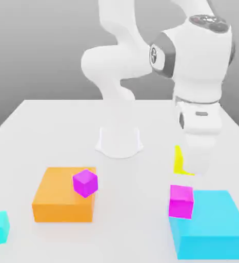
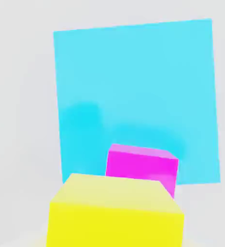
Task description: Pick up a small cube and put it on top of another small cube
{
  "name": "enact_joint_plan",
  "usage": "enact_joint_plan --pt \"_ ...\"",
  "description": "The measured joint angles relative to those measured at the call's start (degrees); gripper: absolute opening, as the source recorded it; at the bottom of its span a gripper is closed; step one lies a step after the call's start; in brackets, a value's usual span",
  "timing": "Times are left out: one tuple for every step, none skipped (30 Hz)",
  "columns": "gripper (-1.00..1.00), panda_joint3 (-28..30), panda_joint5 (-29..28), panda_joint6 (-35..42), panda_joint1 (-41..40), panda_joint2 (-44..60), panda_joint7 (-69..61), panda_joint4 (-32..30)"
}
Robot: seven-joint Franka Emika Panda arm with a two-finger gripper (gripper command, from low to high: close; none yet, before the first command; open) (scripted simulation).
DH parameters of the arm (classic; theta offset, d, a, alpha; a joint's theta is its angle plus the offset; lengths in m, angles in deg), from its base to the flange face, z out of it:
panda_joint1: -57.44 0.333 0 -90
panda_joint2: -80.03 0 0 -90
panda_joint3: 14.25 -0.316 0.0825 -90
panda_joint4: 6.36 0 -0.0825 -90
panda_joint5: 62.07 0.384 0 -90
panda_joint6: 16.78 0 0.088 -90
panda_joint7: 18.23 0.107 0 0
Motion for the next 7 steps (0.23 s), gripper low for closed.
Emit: enact_joint_plan --pt "-1.00 0.04 -0.01 -2.39 -0.04 1.75 -0.08 -0.42" --pt "1.00 0.12 -0.10 -4.68 -0.08 3.49 -0.06 -0.84" --pt "1.00 0.12 -0.10 -4.67 -0.10 3.49 -0.06 -0.84" --pt "1.00 0.12 -0.10 -4.67 -0.09 3.49 -0.06 -0.84" --pt "1.00 0.12 -0.10 -4.67 -0.09 3.49 -0.06 -0.84" --pt "1.00 0.12 -0.10 -4.67 -0.09 3.49 -0.06 -0.84" --pt "1.00 0.12 -0.10 -4.67 -0.09 3.49 -0.06 -0.84"
